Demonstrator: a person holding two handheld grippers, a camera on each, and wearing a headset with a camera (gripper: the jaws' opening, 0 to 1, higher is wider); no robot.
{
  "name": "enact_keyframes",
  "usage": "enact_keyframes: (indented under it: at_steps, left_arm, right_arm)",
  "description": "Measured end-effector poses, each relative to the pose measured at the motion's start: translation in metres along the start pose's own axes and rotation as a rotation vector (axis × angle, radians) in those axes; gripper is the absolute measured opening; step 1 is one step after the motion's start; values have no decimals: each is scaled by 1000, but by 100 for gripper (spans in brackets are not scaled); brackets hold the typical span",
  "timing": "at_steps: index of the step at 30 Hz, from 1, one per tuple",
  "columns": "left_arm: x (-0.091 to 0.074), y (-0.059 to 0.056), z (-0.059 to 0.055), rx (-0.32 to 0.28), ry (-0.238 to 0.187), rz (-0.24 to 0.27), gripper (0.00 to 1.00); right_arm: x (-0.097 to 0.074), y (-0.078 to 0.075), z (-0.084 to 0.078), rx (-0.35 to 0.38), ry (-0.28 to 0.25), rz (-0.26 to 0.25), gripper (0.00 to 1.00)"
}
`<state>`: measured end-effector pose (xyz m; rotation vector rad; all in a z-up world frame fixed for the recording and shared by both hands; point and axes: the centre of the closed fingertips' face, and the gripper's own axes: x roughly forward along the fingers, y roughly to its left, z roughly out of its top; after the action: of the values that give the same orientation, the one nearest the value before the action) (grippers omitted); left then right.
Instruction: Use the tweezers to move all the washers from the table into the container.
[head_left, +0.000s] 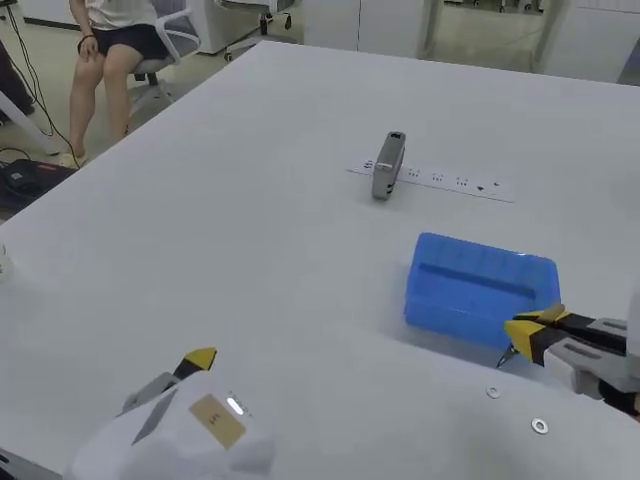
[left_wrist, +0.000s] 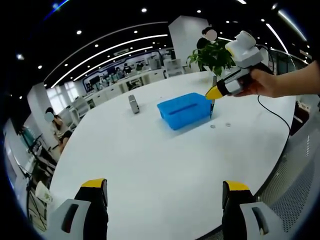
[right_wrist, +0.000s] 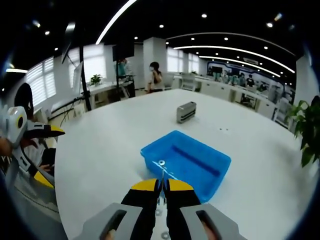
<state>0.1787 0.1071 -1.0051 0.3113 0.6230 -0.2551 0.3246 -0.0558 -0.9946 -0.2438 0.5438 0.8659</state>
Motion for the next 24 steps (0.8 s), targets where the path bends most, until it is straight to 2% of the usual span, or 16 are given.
enact_keyframes:
  at_steps: [4,14,16,17,18,24]
  left_arm:
    - [0,0,0,1,2,1,97]
    - [0,0,-1,5,7,1,97]
    - [0,0,-1,8,7,4,97]
    - [0,0,-1,7,6,5,97]
    - [0,1,-1,5,5,5,97]
    - [0,2,0,3,2,12,97]
  right_arm:
    - [3,-1,-12,12,22,-3,2]
    - [9,0,-18,18,45,-7,3]
    - [10,-2,-23,7,63,-14,3]
    - [10,-3,-20,-2,42,-18,3]
    - [10,-3,-22,2,54,-16,3]
    - [11,0,-21,0,46,-9,2]
